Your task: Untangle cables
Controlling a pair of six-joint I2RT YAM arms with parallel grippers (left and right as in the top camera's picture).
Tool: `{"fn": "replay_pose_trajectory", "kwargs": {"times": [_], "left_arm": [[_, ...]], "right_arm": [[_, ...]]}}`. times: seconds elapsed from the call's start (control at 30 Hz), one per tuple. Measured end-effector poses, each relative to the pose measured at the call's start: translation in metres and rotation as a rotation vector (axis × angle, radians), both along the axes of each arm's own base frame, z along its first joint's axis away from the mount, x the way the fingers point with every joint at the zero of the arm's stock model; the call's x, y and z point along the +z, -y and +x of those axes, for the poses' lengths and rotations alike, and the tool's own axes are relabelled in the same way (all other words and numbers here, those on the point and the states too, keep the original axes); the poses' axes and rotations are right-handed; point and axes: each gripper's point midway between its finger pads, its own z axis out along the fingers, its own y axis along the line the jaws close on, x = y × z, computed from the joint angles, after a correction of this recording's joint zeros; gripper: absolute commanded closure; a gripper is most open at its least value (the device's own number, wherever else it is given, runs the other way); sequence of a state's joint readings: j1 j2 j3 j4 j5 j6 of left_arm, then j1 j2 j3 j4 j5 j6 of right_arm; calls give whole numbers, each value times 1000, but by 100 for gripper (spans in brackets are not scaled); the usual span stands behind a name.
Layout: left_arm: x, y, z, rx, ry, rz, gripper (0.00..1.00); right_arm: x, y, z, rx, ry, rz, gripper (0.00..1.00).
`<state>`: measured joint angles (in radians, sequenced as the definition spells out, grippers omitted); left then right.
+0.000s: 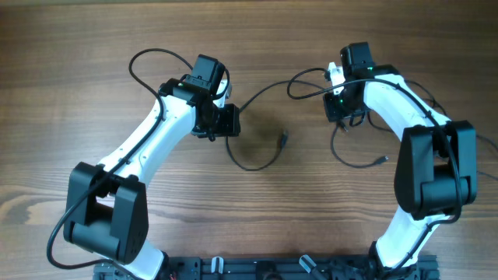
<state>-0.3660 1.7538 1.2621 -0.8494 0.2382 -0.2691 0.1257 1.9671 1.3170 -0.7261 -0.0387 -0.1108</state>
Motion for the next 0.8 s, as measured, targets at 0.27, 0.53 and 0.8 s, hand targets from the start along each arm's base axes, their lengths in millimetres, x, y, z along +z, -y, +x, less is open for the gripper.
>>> {"fn": "replay_pose_trajectory", "kwargs": {"times": [0.27, 0.53, 0.8], "left_arm": [[0, 0, 0, 0, 0, 0, 43], [0, 0, -1, 0, -5, 2, 43], [0, -1, -2, 0, -7, 3, 43]], "right_arm": [[-11, -1, -3, 9, -26, 2, 69], [-13, -1, -9, -17, -59, 9, 74], [-13, -1, -10, -59, -63, 16, 75]]}}
